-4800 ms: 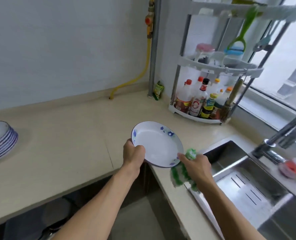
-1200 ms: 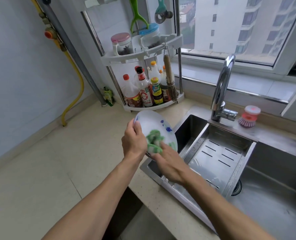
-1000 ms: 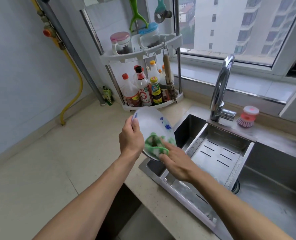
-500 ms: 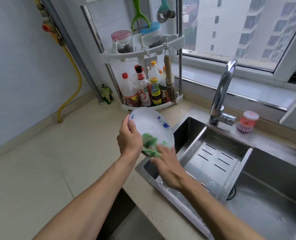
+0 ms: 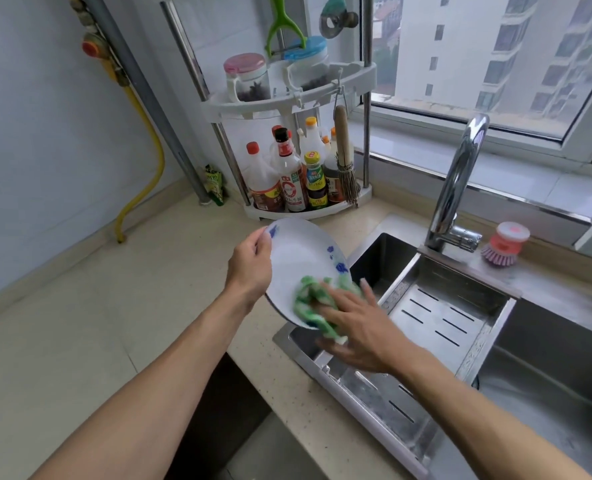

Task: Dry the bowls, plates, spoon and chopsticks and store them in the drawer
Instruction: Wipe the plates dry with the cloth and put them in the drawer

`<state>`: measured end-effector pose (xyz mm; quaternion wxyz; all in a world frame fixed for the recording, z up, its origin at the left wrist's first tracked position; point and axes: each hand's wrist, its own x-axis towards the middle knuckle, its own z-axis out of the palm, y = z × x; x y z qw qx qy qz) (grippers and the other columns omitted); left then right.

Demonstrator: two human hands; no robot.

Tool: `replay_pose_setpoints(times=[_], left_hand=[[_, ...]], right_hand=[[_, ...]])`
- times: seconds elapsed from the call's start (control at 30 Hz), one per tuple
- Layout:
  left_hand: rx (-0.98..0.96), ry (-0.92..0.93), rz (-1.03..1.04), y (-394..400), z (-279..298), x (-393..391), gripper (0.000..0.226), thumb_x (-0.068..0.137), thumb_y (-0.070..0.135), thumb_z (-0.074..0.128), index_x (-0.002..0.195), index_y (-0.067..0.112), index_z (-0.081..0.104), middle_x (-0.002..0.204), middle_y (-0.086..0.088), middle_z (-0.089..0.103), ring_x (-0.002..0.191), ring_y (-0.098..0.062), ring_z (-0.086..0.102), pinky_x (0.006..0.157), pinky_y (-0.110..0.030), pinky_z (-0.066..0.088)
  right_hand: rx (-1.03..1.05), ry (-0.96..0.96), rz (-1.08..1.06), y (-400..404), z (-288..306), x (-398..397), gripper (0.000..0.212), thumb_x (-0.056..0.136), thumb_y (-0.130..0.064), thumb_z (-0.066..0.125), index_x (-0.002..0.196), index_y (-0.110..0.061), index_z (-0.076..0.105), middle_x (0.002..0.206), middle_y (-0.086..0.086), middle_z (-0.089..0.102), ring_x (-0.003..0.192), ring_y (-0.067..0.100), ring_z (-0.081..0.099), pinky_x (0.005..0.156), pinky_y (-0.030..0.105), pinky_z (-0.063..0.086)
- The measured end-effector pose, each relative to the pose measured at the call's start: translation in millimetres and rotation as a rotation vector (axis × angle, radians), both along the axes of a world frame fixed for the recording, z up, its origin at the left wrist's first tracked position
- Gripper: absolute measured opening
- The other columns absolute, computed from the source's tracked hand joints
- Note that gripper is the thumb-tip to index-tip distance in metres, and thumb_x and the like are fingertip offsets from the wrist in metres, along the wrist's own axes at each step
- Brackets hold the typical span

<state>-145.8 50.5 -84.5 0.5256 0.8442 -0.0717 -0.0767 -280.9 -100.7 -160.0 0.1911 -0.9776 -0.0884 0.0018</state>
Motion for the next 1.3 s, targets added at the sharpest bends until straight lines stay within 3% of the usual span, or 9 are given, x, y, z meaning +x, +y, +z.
replay_pose_setpoints(times=[0.13, 0.27, 0.4, 0.53, 0.63, 0.73, 0.93, 1.17, 1.3], left_hand=[[0.041, 0.209, -0.012, -0.8, 12.9, 6.8, 0.03, 0.106, 0.037, 0.036, 0.099, 0.027, 0.063, 0.088, -0.007, 0.069, 0.073, -0.024, 0.065, 0.054, -0.029, 0.049], [-0.211, 0.473, 0.105, -4.9, 17.6, 6.8, 0.03, 0.101, 0.032, 0.052, 0.122, 0.013, 0.061, 0.101, -0.011, 0.074, 0.089, -0.029, 0.071, 0.073, -0.039, 0.058], [-0.37, 0.264, 0.243, -24.4, 0.6, -36.2, 0.057, 0.089, 0.005, 0.058, 0.139, 0.028, 0.043, 0.124, -0.005, 0.062, 0.107, -0.027, 0.065, 0.087, -0.047, 0.059], [-0.368, 0.074, 0.383, -35.8, 1.0, -48.6, 0.059, 0.097, 0.007, 0.041, 0.15, 0.032, 0.032, 0.144, -0.001, 0.05, 0.117, -0.019, 0.054, 0.101, -0.037, 0.05], [-0.261, 0.024, 0.344, -23.0, 2.7, -39.8, 0.054, 0.102, 0.011, 0.036, 0.152, 0.032, 0.031, 0.146, 0.002, 0.047, 0.116, -0.015, 0.049, 0.098, -0.03, 0.045], [-0.199, -0.024, 0.27, -18.4, 5.0, -43.7, 0.053, 0.103, 0.014, 0.036, 0.151, 0.035, 0.033, 0.136, 0.003, 0.052, 0.104, -0.011, 0.051, 0.089, -0.026, 0.047], [-0.137, -0.052, 0.262, -12.9, 9.4, -34.8, 0.051, 0.104, 0.016, 0.035, 0.152, 0.034, 0.034, 0.147, 0.001, 0.048, 0.111, -0.011, 0.047, 0.093, -0.028, 0.047], [-0.146, -0.016, 0.286, -11.2, 6.8, -37.4, 0.049, 0.102, 0.016, 0.037, 0.147, 0.034, 0.043, 0.141, 0.002, 0.052, 0.122, -0.02, 0.052, 0.104, -0.04, 0.049], [-0.123, -0.017, 0.179, -4.3, 9.5, -37.4, 0.049, 0.1, 0.02, 0.037, 0.146, 0.034, 0.045, 0.132, 0.005, 0.054, 0.115, -0.017, 0.053, 0.101, -0.038, 0.05]], right_hand=[[-0.219, -0.231, -0.069, -15.2, -13.7, 1.6, 0.035, 0.079, -0.022, 0.077, 0.114, -0.017, 0.071, 0.134, 0.014, 0.061, 0.111, 0.038, 0.062, 0.101, 0.056, 0.047], [-0.243, -0.479, -0.121, -2.2, -8.2, 3.4, 0.008, 0.086, -0.015, 0.064, 0.089, -0.012, 0.071, 0.092, 0.012, 0.069, 0.071, 0.03, 0.06, 0.072, 0.042, 0.054], [-0.209, -0.51, -0.264, 21.0, 16.1, 17.4, 0.013, 0.079, -0.012, 0.055, 0.079, -0.012, 0.068, 0.075, 0.008, 0.063, 0.061, 0.028, 0.054, 0.058, 0.036, 0.044], [0.129, -0.371, -0.32, 42.0, 33.0, 19.1, 0.03, 0.074, -0.028, 0.046, 0.088, -0.019, 0.071, 0.084, 0.0, 0.063, 0.074, 0.028, 0.054, 0.067, 0.034, 0.038], [0.272, -0.083, -0.155, 29.1, 27.5, 18.1, 0.051, 0.096, -0.049, 0.027, 0.113, -0.026, 0.069, 0.123, -0.008, 0.062, 0.109, 0.02, 0.051, 0.094, 0.04, 0.038], [0.294, 0.135, -0.273, 5.9, 26.3, 25.6, 0.067, 0.104, -0.048, 0.012, 0.132, -0.017, 0.065, 0.158, 0.004, 0.037, 0.142, 0.017, 0.032, 0.122, 0.041, 0.004], [0.494, 0.14, -0.051, 33.7, 37.7, 8.9, 0.049, 0.106, -0.034, 0.015, 0.154, -0.036, 0.026, 0.163, -0.012, 0.012, 0.147, 0.0, 0.008, 0.119, 0.027, -0.017], [0.422, 0.162, -0.152, 31.5, 35.5, 15.1, 0.05, 0.107, -0.029, 0.017, 0.153, -0.028, 0.036, 0.159, 0.001, 0.031, 0.148, 0.017, 0.021, 0.119, 0.032, -0.011], [0.453, 0.215, -0.037, 33.8, 34.6, -1.1, 0.045, 0.109, -0.027, 0.019, 0.152, -0.038, 0.019, 0.154, -0.019, -0.005, 0.142, -0.005, -0.003, 0.116, 0.027, -0.021]])
